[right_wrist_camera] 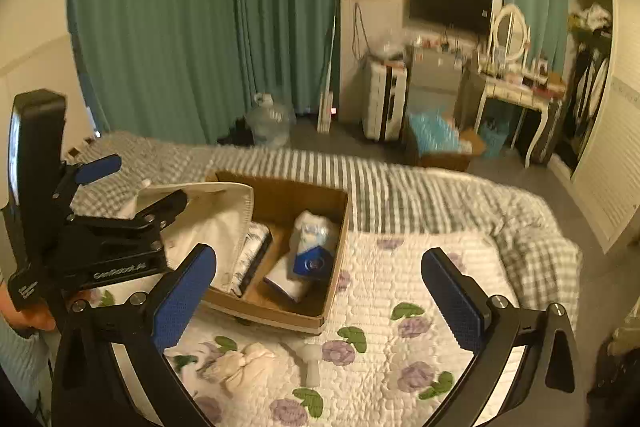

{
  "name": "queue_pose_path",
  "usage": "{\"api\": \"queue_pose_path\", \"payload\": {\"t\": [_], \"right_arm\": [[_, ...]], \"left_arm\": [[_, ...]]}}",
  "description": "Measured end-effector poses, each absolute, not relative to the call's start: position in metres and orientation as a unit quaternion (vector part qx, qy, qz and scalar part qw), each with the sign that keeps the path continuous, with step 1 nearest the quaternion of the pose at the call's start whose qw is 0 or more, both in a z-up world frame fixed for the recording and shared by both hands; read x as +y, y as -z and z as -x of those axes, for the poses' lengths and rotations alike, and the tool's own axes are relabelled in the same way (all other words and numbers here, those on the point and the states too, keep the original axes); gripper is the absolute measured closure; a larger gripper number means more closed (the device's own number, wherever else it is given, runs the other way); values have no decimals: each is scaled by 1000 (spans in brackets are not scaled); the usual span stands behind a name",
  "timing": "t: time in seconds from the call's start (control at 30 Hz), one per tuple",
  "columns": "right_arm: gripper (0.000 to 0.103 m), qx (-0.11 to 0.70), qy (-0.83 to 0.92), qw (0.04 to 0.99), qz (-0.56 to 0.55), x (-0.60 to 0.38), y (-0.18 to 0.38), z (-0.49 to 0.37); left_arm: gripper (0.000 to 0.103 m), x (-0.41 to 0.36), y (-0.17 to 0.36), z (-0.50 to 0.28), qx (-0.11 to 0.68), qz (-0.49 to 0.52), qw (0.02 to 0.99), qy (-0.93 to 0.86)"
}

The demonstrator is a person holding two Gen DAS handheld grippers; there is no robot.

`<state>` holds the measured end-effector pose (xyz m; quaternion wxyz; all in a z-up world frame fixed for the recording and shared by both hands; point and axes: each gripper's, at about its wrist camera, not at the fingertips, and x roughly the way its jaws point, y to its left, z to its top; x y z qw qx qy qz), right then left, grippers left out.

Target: Organize soft objects

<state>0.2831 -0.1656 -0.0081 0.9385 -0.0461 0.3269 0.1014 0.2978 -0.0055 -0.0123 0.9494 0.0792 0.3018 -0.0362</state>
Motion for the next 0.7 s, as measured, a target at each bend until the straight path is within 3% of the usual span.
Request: {"api": "queue_pose_path", "payload": {"t": [0.27, 0.47, 0.7], "right_arm": [[0, 393, -100, 913, 44, -166, 87, -340], [0, 398, -97, 912, 31, -176, 101, -343], [0, 378, -88, 921, 32, -178, 72, -317]], "left_arm": [[0, -21, 101, -321, 374, -120, 918, 49], [0, -4, 80, -304, 361, -98, 925, 73], [0, -12, 38, -286, 371, -105, 914, 126]]}}
